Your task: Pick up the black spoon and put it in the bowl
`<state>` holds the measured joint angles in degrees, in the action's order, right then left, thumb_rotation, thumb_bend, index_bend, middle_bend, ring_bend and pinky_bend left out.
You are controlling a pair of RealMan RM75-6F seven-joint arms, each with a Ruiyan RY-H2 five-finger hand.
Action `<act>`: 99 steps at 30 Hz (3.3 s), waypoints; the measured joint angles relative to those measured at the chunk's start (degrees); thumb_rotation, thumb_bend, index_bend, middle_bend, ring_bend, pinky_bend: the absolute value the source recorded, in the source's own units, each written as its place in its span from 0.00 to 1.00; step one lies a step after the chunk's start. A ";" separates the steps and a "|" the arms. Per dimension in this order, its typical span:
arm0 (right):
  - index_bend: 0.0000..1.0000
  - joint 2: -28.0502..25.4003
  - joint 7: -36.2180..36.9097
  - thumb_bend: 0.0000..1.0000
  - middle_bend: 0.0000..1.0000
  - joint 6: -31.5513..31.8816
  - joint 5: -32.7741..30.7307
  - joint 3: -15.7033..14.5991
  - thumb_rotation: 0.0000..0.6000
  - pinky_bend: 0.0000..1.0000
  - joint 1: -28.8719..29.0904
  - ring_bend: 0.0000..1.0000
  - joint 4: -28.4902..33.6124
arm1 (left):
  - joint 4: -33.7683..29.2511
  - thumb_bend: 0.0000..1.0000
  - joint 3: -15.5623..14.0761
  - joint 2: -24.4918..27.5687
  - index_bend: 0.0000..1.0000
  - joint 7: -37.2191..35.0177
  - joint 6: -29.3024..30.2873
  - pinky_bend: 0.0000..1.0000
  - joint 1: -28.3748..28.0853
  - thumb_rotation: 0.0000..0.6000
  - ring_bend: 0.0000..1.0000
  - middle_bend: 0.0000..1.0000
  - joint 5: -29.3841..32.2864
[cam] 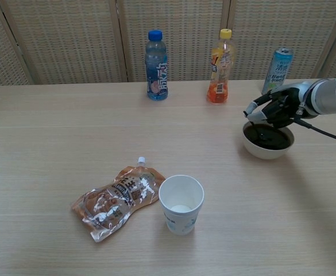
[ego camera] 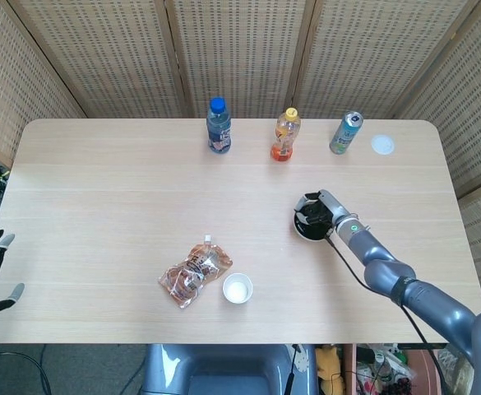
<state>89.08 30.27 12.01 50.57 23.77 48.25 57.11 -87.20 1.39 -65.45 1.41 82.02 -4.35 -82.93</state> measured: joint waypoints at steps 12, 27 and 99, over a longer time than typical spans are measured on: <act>0.70 -3.47 -0.55 0.86 0.98 0.64 1.23 -1.03 1.00 1.00 -2.29 1.00 4.62 | 0.11 0.32 0.03 -0.28 0.00 0.09 -0.28 0.00 -0.26 1.00 0.00 0.00 -0.10; 0.70 0.35 -0.33 0.86 0.98 -2.90 1.13 0.56 1.00 1.00 2.51 1.00 -5.56 | -0.64 0.32 -0.07 -0.03 0.00 1.05 -0.48 0.00 -0.10 1.00 0.00 0.00 0.44; 0.71 1.05 -1.06 0.86 0.99 -6.65 4.05 2.22 1.00 1.00 2.10 1.00 -5.14 | -0.09 0.32 -0.58 -0.60 0.00 0.60 -0.85 0.00 0.38 1.00 0.00 0.00 0.83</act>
<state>90.14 29.20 5.36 54.62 25.99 50.35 51.97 -87.29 0.81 -66.04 2.01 81.17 -3.97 -82.10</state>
